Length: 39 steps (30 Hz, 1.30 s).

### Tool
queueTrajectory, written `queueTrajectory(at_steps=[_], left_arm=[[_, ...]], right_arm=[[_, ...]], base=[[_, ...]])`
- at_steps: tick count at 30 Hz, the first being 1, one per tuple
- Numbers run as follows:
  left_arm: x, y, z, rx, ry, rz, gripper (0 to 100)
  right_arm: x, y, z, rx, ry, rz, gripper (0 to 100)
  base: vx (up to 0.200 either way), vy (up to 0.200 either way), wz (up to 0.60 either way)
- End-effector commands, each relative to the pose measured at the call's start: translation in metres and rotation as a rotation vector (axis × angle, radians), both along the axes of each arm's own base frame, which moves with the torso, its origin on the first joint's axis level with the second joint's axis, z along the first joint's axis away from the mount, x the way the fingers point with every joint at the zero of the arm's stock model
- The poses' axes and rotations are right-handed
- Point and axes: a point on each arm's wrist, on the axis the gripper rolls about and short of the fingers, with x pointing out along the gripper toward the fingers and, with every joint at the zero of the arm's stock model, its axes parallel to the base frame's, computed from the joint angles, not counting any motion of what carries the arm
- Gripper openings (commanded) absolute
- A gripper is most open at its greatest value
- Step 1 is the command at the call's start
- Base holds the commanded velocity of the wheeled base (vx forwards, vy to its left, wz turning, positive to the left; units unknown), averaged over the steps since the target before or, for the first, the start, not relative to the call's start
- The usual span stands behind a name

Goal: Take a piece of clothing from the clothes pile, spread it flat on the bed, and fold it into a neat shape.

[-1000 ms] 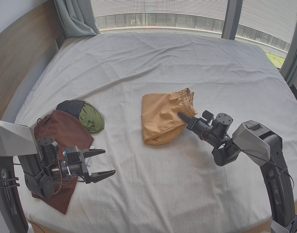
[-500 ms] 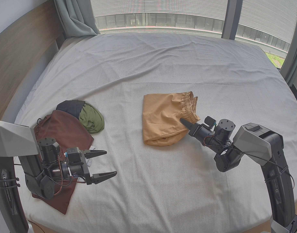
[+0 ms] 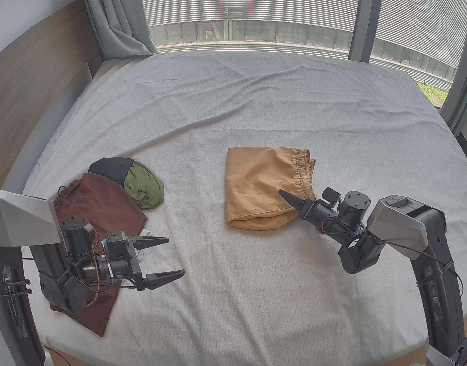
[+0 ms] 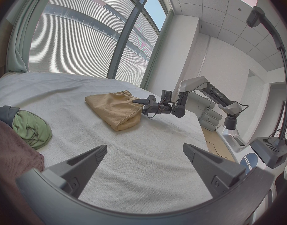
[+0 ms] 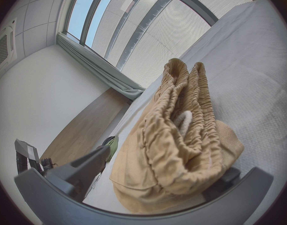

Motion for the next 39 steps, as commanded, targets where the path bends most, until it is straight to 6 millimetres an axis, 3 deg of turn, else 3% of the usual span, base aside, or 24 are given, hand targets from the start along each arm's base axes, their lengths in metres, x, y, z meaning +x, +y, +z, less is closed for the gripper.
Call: queueTrajectory(at_steps=[1, 5, 9, 13, 22, 30, 39], left_arm=[[0.0, 0.0, 0.0, -0.001, 0.0, -0.001, 100], [0.0, 0.0, -0.001, 0.0, 0.005, -0.001, 100], [0.0, 0.0, -0.001, 0.0, 0.005, -0.001, 100], [0.0, -0.001, -0.001, 0.0, 0.005, -0.002, 100], [0.0, -0.001, -0.001, 0.0, 0.006, -0.002, 100], [0.0, -0.003, -0.001, 0.0, 0.005, -0.009, 100], [-0.001, -0.003, 0.0, 0.0, 0.005, -0.01, 100]], right_arm=[[-0.011, -0.005, -0.005, -0.039, 0.028, -0.006, 100], [-0.027, -0.006, -0.009, -0.073, 0.055, 0.001, 100], [-0.055, -0.004, -0.01, -0.139, 0.1, 0.028, 100], [-0.069, 0.001, -0.005, -0.167, 0.104, 0.055, 100], [-0.105, 0.023, 0.039, -0.16, 0.073, 0.14, 100], [-0.108, 0.031, 0.082, -0.099, -0.027, 0.169, 100], [-0.085, 0.033, 0.114, 0.012, -0.112, 0.161, 100]], base=[[0.0, 0.0, 0.0], [0.0, 0.0, 0.0], [0.0, 0.0, 0.0], [0.0, 0.0, 0.0], [0.0, 0.0, 0.0], [0.0, 0.0, 0.0], [0.0, 0.0, 0.0]])
